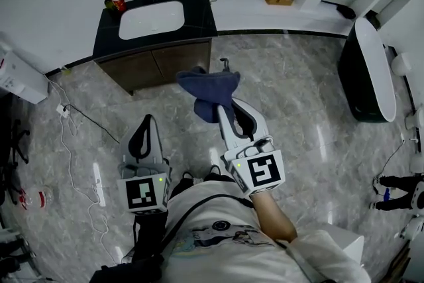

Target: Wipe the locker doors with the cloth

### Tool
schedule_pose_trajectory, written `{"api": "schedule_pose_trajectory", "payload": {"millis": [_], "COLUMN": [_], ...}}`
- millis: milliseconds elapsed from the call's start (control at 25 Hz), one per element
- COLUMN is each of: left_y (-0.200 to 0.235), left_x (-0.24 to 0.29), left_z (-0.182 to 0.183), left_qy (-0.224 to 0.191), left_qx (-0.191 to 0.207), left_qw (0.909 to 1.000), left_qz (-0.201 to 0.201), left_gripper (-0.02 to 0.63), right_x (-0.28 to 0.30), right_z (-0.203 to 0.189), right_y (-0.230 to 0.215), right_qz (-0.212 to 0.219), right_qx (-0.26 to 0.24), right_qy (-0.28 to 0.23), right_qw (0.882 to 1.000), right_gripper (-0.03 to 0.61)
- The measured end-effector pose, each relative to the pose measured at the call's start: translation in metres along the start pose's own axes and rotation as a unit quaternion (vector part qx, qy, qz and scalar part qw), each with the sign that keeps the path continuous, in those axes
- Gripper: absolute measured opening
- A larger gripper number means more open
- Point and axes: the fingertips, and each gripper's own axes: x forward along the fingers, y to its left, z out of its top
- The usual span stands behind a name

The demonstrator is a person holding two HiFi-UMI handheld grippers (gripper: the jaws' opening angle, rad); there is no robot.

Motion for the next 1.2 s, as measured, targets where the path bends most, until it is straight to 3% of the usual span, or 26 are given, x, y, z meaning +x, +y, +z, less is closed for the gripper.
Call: {"api": "schedule_pose_trajectory", "payload": {"millis": [1200], "left_y": [0.003], "left_x": [0.0], "left_z": [0.01], "left_qy": [-0.009], "left_qx": [0.006], "left_qw": [0.9999], "left_qz": [-0.004], "left_gripper": [0.002], "right_x": [0.0], "right_z": [0.003], "right_y": [0.003], "right_qz": [-0.008], "right_qx": [-0.003], "right_qy": [0.001], "right_qw": [1.0], "right_gripper": [0.064]}}
